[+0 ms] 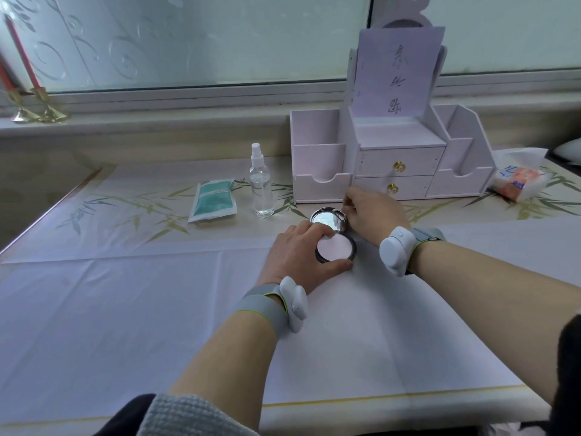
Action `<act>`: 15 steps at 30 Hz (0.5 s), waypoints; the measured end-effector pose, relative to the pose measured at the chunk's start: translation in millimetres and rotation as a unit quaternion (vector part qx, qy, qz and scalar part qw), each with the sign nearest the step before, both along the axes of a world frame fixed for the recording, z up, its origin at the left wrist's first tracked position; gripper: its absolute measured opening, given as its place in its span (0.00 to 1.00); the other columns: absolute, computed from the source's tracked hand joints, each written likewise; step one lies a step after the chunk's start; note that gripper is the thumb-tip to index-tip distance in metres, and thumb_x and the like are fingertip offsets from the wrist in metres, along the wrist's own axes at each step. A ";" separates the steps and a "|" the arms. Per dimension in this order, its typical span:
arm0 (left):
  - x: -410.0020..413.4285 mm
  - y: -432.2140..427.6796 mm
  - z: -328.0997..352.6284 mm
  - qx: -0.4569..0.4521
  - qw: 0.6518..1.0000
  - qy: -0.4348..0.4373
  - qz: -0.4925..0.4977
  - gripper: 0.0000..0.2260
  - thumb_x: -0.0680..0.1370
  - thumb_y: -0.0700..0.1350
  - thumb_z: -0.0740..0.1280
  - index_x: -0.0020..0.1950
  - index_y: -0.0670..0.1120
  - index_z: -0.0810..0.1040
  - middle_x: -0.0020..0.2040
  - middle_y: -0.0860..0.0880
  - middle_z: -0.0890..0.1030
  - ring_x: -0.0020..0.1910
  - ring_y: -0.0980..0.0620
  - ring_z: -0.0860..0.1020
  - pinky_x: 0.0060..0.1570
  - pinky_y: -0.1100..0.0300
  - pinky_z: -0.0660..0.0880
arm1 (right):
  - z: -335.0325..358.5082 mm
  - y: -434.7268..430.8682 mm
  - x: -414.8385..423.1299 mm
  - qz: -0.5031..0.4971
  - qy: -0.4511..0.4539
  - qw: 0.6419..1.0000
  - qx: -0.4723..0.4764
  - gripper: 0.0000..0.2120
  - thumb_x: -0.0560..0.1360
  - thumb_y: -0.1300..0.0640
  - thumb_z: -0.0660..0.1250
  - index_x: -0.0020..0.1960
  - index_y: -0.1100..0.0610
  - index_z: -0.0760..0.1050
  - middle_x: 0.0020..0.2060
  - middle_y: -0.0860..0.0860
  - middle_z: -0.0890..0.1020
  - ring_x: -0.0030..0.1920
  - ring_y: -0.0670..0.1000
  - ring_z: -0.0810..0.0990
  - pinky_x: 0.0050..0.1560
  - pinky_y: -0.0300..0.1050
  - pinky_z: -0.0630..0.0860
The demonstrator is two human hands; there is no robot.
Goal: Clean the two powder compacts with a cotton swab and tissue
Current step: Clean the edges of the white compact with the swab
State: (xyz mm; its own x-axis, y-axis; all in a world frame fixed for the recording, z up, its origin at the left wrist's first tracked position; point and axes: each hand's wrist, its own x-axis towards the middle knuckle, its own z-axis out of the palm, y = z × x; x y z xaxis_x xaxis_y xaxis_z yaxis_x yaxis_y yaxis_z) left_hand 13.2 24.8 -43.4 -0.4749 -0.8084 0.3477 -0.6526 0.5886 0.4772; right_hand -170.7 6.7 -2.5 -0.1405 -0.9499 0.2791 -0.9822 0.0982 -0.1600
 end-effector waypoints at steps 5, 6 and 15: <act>-0.2 0.7 0.7 0.000 1.000 -0.009 0.003 0.27 0.68 0.67 0.73 0.61 0.56 0.75 0.56 0.56 0.77 0.56 0.50 0.75 0.59 0.55 0.70 | 2.6 0.0 -2.7 0.000 -0.017 1.000 0.019 0.07 0.79 0.51 0.60 0.53 0.51 0.74 0.52 0.53 0.82 0.53 0.60 0.78 0.47 0.49 0.73; -0.2 0.6 1.1 0.002 1.000 -0.010 0.005 0.27 0.68 0.67 0.73 0.62 0.55 0.75 0.56 0.56 0.77 0.56 0.51 0.74 0.59 0.55 0.70 | 4.4 -0.5 -2.8 0.001 -0.016 1.000 0.025 0.07 0.78 0.51 0.60 0.53 0.51 0.74 0.52 0.53 0.82 0.53 0.60 0.78 0.47 0.48 0.73; -0.6 -0.5 0.6 0.013 1.000 -0.012 0.009 0.29 0.68 0.68 0.73 0.63 0.54 0.73 0.58 0.56 0.77 0.58 0.51 0.75 0.60 0.54 0.70 | 16.6 2.2 -6.8 0.002 -0.008 0.998 0.063 0.06 0.77 0.54 0.61 0.50 0.52 0.75 0.50 0.52 0.81 0.51 0.57 0.78 0.46 0.47 0.73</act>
State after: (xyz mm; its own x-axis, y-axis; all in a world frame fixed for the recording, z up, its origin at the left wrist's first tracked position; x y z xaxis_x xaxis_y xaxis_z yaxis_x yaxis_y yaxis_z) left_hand 12.6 24.3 -42.8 -0.4674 -0.8262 0.3145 -0.6750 0.5633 0.4765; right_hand -177.4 8.9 14.1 -0.1403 -0.9779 0.1549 -0.9801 0.1150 -0.1615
